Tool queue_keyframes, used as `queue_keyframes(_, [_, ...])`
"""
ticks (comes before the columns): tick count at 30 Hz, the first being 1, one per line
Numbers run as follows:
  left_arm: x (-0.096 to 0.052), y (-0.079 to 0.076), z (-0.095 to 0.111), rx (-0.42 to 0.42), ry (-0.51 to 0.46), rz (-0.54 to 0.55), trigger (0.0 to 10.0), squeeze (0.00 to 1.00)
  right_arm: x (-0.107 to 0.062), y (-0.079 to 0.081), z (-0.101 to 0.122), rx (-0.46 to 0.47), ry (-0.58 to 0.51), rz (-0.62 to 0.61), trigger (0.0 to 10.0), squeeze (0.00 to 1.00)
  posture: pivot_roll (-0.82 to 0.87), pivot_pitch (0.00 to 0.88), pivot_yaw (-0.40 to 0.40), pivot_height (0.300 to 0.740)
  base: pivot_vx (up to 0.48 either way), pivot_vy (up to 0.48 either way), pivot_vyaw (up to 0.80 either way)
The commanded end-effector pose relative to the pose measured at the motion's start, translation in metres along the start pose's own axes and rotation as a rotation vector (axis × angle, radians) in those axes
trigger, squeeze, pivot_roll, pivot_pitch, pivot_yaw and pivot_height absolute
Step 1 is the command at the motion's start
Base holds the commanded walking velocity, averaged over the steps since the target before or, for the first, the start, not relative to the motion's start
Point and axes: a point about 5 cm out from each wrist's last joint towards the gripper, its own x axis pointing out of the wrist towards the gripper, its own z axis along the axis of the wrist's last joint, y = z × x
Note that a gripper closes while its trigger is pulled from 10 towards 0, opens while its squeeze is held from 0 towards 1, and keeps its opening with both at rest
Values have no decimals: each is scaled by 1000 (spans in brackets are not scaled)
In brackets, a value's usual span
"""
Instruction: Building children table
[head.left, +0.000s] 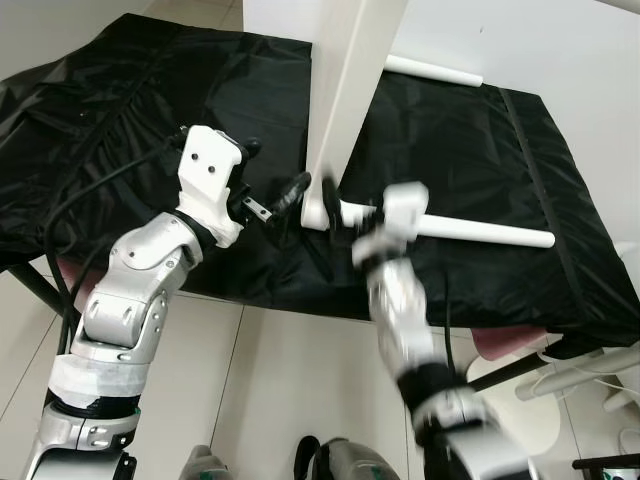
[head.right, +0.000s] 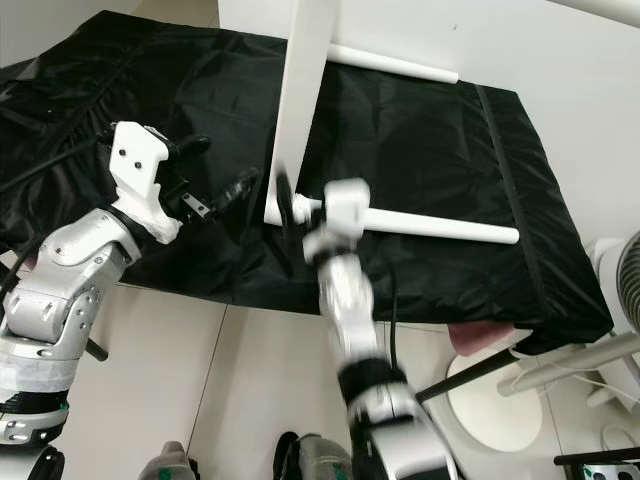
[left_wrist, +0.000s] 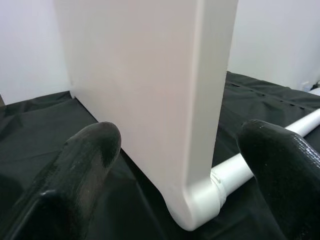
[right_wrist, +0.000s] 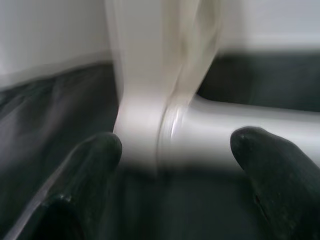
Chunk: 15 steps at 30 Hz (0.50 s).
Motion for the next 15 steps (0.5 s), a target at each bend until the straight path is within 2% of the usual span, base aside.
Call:
queue_keyframes(1, [3,-10,0,8,0,-102,10000,0,-3,6,7,15,-32,46,10000,0,100,97,-91,740,0,0,0])
queue_keyframes(2, [3,-10,0,8,0,-102,10000,0,-3,6,7,15,-32,46,10000,0,100,97,-91,740,0,0,0])
queue_keyframes(5, [5,-12,-1,11,0,-108,10000,0,-24,-8,4,-6,12,44,10000,0,93,94,-83,740,0,0,0])
queue_keyframes(6, [5,-12,-1,11,0,-108,10000,0,-24,-8,4,-6,12,44,10000,0,93,94,-83,740,0,0,0])
queue_keyframes(7, [7,-12,-3,21,8,-96,10000,0,-33,-17,8,-26,13,27,10000,0,88,93,-75,740,0,0,0])
queue_keyframes(11, [8,-12,-4,31,14,-87,10000,0,-40,-21,13,-40,14,17,10000,0,88,93,-75,740,0,0,0])
queue_keyframes(13, [11,-12,-8,26,40,-71,10000,0,-45,-33,28,-78,-26,-40,10000,0,78,85,-60,740,0,0,0])
queue_keyframes(15, [11,-13,-10,23,46,-67,10000,0,-47,-37,34,-93,-42,-64,10000,0,78,85,-60,740,0,0,0])
